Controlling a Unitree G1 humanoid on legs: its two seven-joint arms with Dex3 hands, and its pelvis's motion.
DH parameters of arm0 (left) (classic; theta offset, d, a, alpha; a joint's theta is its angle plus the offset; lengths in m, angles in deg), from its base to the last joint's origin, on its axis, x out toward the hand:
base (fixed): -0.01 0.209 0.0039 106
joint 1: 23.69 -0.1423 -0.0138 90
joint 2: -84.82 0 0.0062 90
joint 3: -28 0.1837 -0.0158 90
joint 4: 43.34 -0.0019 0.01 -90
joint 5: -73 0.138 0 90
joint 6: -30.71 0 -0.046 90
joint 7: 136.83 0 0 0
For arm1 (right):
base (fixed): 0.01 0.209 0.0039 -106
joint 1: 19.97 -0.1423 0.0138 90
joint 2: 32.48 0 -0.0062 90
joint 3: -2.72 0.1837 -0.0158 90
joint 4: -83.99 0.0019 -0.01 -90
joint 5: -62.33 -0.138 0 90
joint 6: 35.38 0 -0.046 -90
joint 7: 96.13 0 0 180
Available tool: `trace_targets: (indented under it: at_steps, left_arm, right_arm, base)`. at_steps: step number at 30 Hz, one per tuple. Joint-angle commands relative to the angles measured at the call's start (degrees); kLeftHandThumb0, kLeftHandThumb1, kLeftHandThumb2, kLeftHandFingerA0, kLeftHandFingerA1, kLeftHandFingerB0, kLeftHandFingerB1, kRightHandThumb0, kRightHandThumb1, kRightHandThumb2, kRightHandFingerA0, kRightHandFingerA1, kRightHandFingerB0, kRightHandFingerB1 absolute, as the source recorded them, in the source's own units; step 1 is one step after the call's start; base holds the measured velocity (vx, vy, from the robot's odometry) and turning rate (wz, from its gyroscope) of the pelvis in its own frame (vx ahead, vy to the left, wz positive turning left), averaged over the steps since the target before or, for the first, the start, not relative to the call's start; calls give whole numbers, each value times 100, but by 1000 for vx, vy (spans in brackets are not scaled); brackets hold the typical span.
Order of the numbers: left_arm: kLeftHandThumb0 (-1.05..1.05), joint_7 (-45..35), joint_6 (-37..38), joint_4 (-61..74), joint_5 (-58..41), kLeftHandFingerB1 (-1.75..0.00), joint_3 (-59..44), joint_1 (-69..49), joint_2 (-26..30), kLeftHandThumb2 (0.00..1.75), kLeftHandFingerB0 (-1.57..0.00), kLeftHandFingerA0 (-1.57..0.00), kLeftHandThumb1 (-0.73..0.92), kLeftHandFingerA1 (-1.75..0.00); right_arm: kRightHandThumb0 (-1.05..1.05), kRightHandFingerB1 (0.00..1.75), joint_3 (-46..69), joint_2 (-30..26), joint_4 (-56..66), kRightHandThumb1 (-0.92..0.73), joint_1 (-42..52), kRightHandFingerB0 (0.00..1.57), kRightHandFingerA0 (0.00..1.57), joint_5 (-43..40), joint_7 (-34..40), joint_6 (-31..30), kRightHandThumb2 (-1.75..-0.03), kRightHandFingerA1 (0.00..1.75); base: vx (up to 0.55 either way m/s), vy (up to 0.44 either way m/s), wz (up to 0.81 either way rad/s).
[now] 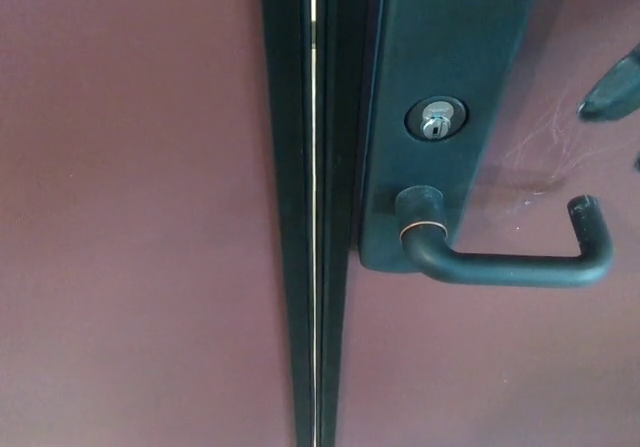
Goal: The robot walks towards the door handle and put its right hand on it and twist the handle
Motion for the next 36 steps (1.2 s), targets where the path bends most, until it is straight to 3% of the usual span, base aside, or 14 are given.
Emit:
trace_targets:
  at_steps: [1,12,25,26,29,30,36]
  left_arm:
    - [-43,-68,-15,-1,-20,-81,-11,-57,52,88,-64,-85,15,-92]
    - [-43,-88,-16,0,2,-81,11,-69,52,88,-65,-85,14,-92]
    - [-44,-106,-24,-8,-26,-81,-21,-79,44,87,-65,-85,15,-92]
    - [-45,-112,-7,-2,-38,-81,-30,-90,40,87,-65,-85,15,-92]
    - [-44,-99,2,1,-21,-81,-21,-93,40,87,-65,-85,15,-92]
    - [-44,-107,-16,0,-14,-81,-13,-90,44,87,-65,-85,14,-92]
    - [-43,-101,-55,-17,-34,-81,-30,-92,27,87,-65,-85,14,-92]
  right_arm:
    - [-53,35,-377,330,147,-52,-393,41,53,192,-115,-702,-56,45]
    - [-50,36,-850,1005,463,-52,-849,41,52,698,-67,-1170,-56,45]
    - [-50,35,-1210,1339,587,-53,-909,41,49,1280,-243,-1480,-56,43]
    - [-59,45,-1233,1304,577,-44,-900,32,44,1334,-278,-1475,-78,54]
    - [-56,47,-1300,1271,529,-42,-897,33,38,1498,-401,-1487,-79,52]
    - [-52,35,-1361,1246,469,-54,-900,41,40,1567,-464,-1498,-57,39]
    - [-53,34,-1503,1191,263,-54,-858,40,35,1959,-633,-1438,-56,37]
  base:
    - [0,0,0]
    - [0,0,0]
    - [0,0,0]
    - [0,0,0]
    - [0,0,0]
    - [0,0,0]
    - [0,0,0]
